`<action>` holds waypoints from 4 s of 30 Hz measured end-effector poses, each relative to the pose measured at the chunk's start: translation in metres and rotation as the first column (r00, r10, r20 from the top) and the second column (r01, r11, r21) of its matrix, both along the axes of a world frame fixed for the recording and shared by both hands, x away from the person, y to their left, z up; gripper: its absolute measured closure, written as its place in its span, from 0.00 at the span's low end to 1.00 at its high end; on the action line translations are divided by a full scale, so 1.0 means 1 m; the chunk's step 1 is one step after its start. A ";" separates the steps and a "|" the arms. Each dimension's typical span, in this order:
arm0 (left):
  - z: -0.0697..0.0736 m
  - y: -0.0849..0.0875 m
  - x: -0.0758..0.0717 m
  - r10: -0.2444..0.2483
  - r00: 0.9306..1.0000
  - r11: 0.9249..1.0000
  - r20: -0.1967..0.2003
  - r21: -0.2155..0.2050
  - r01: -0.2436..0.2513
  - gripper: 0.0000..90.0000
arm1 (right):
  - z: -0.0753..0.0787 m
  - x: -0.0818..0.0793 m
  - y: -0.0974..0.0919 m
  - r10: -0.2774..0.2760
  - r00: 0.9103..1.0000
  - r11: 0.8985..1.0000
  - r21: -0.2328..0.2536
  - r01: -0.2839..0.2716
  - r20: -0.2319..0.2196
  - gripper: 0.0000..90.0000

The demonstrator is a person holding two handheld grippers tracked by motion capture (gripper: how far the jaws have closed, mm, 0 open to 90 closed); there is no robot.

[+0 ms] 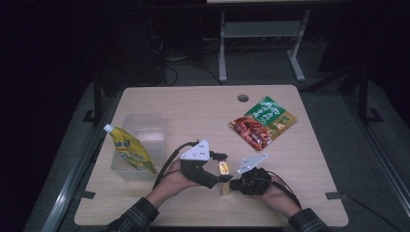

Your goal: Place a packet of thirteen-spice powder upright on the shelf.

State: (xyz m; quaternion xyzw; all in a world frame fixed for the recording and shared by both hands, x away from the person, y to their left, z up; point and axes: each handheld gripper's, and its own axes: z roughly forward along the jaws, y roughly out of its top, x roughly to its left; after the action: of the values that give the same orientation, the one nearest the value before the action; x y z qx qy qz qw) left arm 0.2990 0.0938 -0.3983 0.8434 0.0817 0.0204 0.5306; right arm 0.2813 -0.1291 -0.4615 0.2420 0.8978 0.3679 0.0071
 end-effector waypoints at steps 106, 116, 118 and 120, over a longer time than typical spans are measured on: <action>-0.053 0.082 -0.049 0.145 0.975 0.949 -0.169 0.302 -0.089 0.44 | 0.061 0.023 0.018 -0.054 0.982 0.981 0.191 0.019 0.180 0.74; -0.054 0.081 -0.050 0.134 0.975 0.949 -0.176 0.306 -0.075 0.44 | 0.073 0.046 0.032 -0.004 0.980 0.978 0.203 -0.037 0.199 0.74; -0.054 0.081 -0.050 0.133 0.975 0.950 -0.178 0.305 -0.073 0.44 | 0.076 0.050 0.038 0.006 0.979 0.979 0.197 -0.047 0.203 0.74; -0.055 0.080 -0.050 0.130 0.975 0.950 -0.178 0.303 -0.072 0.44 | 0.079 0.056 0.044 0.020 0.978 0.978 0.200 -0.062 0.208 0.74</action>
State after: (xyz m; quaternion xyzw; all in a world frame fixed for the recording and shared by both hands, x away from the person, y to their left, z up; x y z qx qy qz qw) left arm 0.2493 0.1741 -0.4533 0.9056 0.1727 -0.0235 0.3866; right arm 0.3371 -0.0847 -0.3828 0.1835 0.8544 0.4815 0.0671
